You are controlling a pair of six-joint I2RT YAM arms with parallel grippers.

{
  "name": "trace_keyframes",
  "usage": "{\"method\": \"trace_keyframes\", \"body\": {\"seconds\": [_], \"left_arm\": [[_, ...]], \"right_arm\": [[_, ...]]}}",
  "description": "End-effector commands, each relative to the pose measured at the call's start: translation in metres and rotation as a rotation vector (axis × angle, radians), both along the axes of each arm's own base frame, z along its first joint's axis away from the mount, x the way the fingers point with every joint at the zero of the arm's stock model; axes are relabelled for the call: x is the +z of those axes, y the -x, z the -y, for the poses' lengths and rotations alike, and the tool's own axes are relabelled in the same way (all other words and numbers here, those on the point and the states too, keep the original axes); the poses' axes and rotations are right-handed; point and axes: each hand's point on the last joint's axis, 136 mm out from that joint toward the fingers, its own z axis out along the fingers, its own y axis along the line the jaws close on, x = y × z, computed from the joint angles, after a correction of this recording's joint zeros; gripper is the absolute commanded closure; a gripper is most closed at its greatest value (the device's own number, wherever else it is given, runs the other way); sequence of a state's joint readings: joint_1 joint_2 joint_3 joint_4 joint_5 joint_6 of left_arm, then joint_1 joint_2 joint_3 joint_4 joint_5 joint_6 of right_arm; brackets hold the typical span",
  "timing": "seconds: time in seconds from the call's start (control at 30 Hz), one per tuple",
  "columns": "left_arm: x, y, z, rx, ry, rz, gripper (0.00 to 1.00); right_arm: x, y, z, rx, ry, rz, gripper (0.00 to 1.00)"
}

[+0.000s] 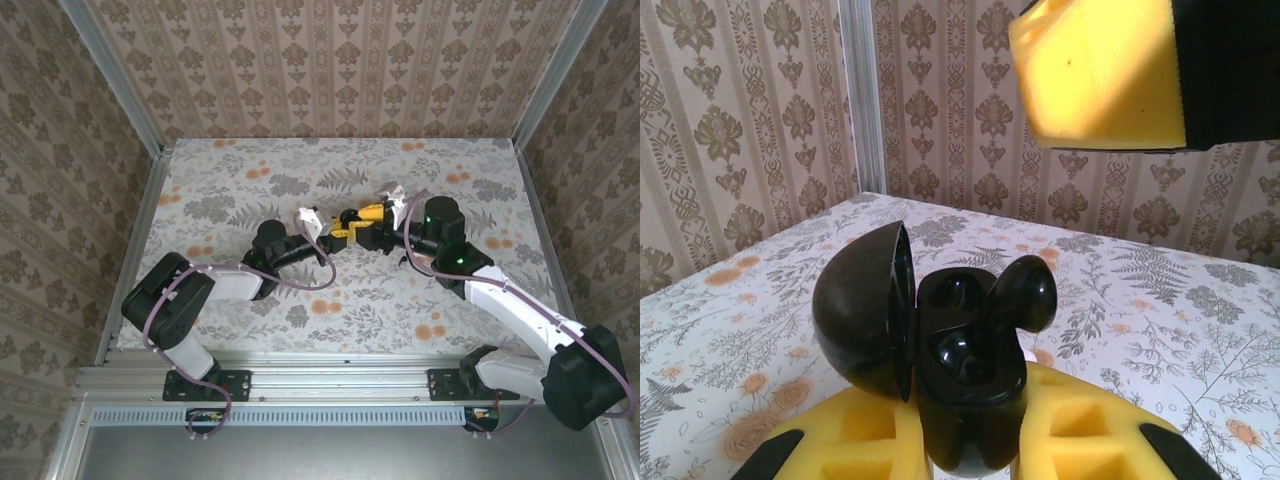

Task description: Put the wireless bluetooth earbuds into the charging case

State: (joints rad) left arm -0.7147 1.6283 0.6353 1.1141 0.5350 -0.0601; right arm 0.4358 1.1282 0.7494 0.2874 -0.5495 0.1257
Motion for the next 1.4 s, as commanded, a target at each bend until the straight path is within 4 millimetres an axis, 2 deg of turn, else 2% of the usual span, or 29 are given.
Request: {"method": "trace_keyframes", "body": {"seconds": [0.0, 0.2, 0.33, 0.47, 0.73, 1.07, 1.23, 1.37], "left_arm": [[0.021, 0.008, -0.001, -0.012, 0.037, 0.052, 0.98], [0.021, 0.010, -0.002, -0.019, 0.031, 0.056, 0.98], [0.022, 0.011, -0.002, -0.022, 0.032, 0.060, 0.98], [0.024, 0.012, -0.004, -0.021, 0.032, 0.065, 0.98], [0.025, 0.014, -0.004, -0.022, 0.028, 0.073, 0.98], [0.024, 0.015, -0.005, -0.016, 0.018, 0.076, 0.98], [0.025, 0.016, -0.005, -0.018, 0.019, 0.078, 0.98], [0.026, 0.016, -0.005, -0.016, 0.020, 0.082, 0.98]], "right_arm": [[0.011, 0.012, 0.002, 0.056, -0.001, 0.062, 0.51], [0.017, 0.026, 0.005, 0.192, 0.022, 0.119, 0.49], [0.007, 0.036, 0.005, 0.279, 0.098, 0.182, 0.50], [-0.003, 0.038, 0.006, 0.311, 0.184, 0.252, 0.56], [-0.009, 0.019, 0.008, 0.260, 0.277, 0.349, 0.61], [-0.003, -0.001, 0.007, 0.207, 0.283, 0.414, 0.57], [-0.004, -0.004, 0.003, 0.230, 0.281, 0.421, 0.57], [-0.006, 0.002, -0.002, 0.288, 0.285, 0.444, 0.61]]}}
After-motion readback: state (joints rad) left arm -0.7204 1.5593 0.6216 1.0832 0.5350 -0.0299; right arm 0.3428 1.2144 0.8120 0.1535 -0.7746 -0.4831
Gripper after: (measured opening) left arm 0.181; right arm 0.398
